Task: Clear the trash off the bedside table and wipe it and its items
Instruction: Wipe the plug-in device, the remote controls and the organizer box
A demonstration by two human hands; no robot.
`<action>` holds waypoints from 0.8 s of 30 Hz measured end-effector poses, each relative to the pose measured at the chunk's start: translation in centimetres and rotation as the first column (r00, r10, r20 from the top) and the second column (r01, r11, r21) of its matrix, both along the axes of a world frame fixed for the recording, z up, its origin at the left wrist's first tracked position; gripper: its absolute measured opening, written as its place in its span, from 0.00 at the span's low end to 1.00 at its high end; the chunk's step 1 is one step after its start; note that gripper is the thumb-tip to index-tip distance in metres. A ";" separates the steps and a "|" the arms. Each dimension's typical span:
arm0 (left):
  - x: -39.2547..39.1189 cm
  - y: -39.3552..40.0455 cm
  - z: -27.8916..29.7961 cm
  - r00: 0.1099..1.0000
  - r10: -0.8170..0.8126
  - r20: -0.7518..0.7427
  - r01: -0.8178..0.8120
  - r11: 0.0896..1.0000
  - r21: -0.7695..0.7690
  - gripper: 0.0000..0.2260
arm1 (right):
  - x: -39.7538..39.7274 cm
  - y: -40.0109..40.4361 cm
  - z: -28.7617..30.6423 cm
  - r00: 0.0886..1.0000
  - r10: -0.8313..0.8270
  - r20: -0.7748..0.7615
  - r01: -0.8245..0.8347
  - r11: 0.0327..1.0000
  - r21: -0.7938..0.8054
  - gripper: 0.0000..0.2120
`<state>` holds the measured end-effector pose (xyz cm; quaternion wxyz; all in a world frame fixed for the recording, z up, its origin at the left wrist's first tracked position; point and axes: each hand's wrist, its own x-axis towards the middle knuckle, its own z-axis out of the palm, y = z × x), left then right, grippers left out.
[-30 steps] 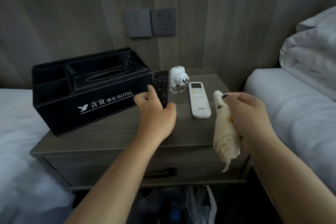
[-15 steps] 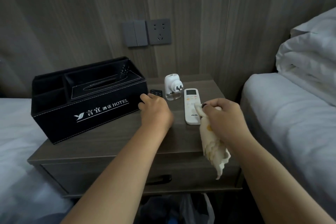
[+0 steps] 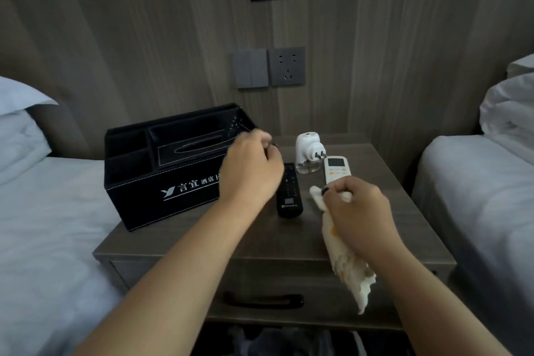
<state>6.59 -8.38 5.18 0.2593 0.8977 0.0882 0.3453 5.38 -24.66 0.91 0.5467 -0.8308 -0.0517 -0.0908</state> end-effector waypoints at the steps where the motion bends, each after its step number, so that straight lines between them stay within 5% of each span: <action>1: -0.2 1.2 1.0 0.989 -0.003 0.145 -0.005 0.998 0.055 0.10 | -0.2 0.3 -0.1 1.000 0.017 0.009 -0.017 1.000 -0.005 0.09; 4: 1.4 4.9 3.0 0.974 -0.014 0.227 -0.027 0.984 0.176 0.13 | -1.0 1.3 -0.4 0.996 0.082 0.035 -0.082 0.996 -0.025 0.11; 9: 5.3 9.3 2.3 0.926 0.097 -0.365 -0.069 0.994 0.087 0.18 | -1.5 2.3 -1.2 0.986 0.143 0.086 -0.129 0.980 -0.154 0.09; 12: 6.3 10.1 1.8 0.932 0.004 -0.362 -0.016 0.999 -0.030 0.11 | -1.3 2.6 -1.5 0.984 0.150 0.094 -0.134 0.977 -0.166 0.08; 14: 6.5 10.1 1.9 0.956 0.049 -0.289 -0.066 0.996 -0.051 0.11 | -1.2 2.7 -1.6 0.983 0.151 0.106 -0.132 0.977 -0.166 0.09; 17: 5.7 9.3 2.0 0.982 0.158 0.106 -0.140 0.977 -0.160 0.11 | -1.3 2.9 -1.5 0.979 0.163 0.124 -0.143 0.977 -0.159 0.09; 20: 3.3 8.2 2.5 0.882 0.176 0.437 0.011 0.919 -0.394 0.09 | -1.5 3.2 -1.3 0.974 0.172 0.148 -0.150 0.977 -0.153 0.10; 24: -0.8 7.1 2.7 0.799 0.125 0.588 0.280 0.788 -0.548 0.05 | -1.8 4.1 -1.2 0.969 0.174 0.175 -0.154 0.981 -0.122 0.07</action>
